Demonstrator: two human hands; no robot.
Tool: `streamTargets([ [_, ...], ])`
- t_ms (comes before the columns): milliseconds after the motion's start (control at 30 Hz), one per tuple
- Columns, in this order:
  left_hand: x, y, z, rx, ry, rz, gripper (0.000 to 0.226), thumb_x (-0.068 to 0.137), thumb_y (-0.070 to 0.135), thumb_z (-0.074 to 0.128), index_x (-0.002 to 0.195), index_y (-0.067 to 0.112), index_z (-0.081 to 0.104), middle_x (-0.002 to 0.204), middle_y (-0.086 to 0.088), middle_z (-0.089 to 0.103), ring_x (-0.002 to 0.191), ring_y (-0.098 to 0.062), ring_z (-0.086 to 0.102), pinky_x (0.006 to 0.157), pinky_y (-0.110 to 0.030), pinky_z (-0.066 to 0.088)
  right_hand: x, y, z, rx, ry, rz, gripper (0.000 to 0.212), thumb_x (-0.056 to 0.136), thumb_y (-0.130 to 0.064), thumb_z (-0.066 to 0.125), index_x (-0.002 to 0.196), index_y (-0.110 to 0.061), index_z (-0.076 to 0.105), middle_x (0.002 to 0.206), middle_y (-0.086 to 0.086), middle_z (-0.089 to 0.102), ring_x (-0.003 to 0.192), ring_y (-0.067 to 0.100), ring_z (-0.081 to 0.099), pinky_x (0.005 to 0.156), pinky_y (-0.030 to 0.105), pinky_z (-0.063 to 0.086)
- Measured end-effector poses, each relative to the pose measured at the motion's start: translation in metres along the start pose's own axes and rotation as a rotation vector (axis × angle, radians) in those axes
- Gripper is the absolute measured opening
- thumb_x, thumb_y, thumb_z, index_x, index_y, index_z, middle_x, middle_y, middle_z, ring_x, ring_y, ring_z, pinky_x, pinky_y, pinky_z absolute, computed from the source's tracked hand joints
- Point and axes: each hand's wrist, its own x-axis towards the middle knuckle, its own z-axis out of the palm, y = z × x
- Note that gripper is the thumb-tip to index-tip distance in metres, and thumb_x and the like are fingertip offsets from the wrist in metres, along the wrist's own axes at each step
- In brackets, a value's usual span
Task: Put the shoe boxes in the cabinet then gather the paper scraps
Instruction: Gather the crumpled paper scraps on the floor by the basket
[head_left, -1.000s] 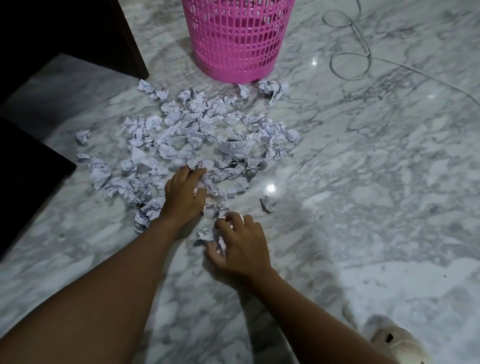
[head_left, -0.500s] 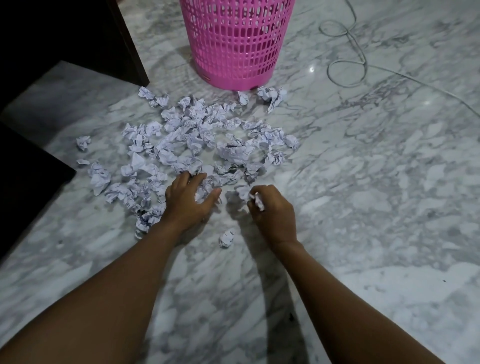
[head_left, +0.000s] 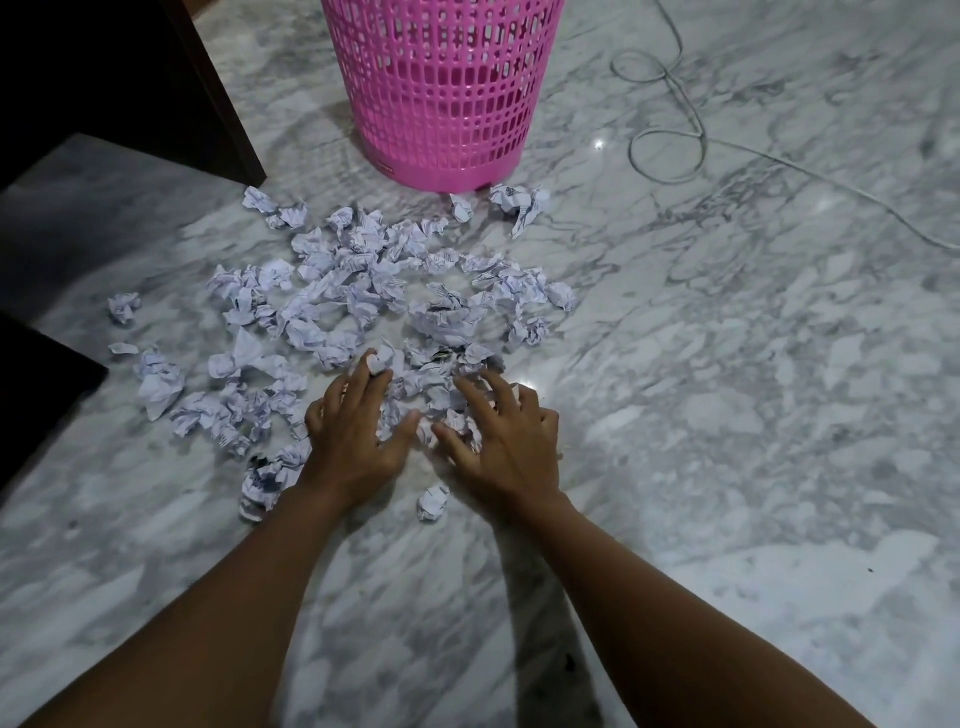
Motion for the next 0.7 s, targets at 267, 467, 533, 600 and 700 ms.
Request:
streamTargets([
  [267,0.003,-0.002,0.008,0.015,0.043,-0.033,0.055,0.092,0.042,0.034,0.140,0.018,0.047,0.159,-0.007,0.027,0.142,-0.029,0.025,0.111,-0.052,0.017,0.002,-0.010,0.018,0.118,0.061,-0.151,0.032,0.070,-0.030,0.072,0.101,-0.025,0.069,0.107,-0.001,0.068,0.088,0.026,0.060,0.066,0.034,0.047],
  [467,0.003,-0.005,0.010,-0.018,0.092,-0.045,0.046,0.093,0.040,0.039,0.128,0.015,0.055,0.155,-0.007,0.034,0.137,-0.028,0.033,0.109,-0.049,0.021,0.011,-0.002,0.010,0.345,0.144,-0.184,0.025,0.065,-0.015,0.082,0.084,-0.019,0.066,0.086,0.001,0.066,0.065,0.019,0.061,0.052,0.022,0.042],
  [533,0.003,-0.005,0.011,-0.027,0.100,-0.044,0.045,0.093,0.040,0.039,0.128,0.016,0.055,0.155,-0.006,0.033,0.137,-0.027,0.033,0.109,-0.048,0.021,0.023,0.004,-0.001,0.420,0.243,-0.162,0.021,0.070,-0.019,0.078,0.087,-0.019,0.067,0.090,0.002,0.068,0.068,0.020,0.064,0.053,0.026,0.050],
  [600,0.004,-0.003,0.010,-0.042,0.113,-0.048,0.045,0.094,0.040,0.038,0.128,0.016,0.054,0.155,-0.006,0.033,0.137,-0.026,0.033,0.109,-0.048,0.021,0.042,0.007,-0.012,0.430,0.330,-0.145,0.027,0.074,-0.023,0.073,0.101,-0.022,0.066,0.096,0.004,0.070,0.075,0.026,0.068,0.056,0.030,0.054],
  [700,0.002,0.001,0.009,-0.054,0.114,-0.066,0.049,0.092,0.047,0.037,0.130,0.018,0.049,0.157,-0.005,0.028,0.139,-0.024,0.028,0.110,-0.046,0.018,0.076,-0.003,-0.027,0.378,0.258,-0.089,0.057,0.075,-0.017,0.078,0.129,-0.025,0.060,0.109,0.005,0.069,0.093,0.026,0.065,0.067,0.033,0.053],
])
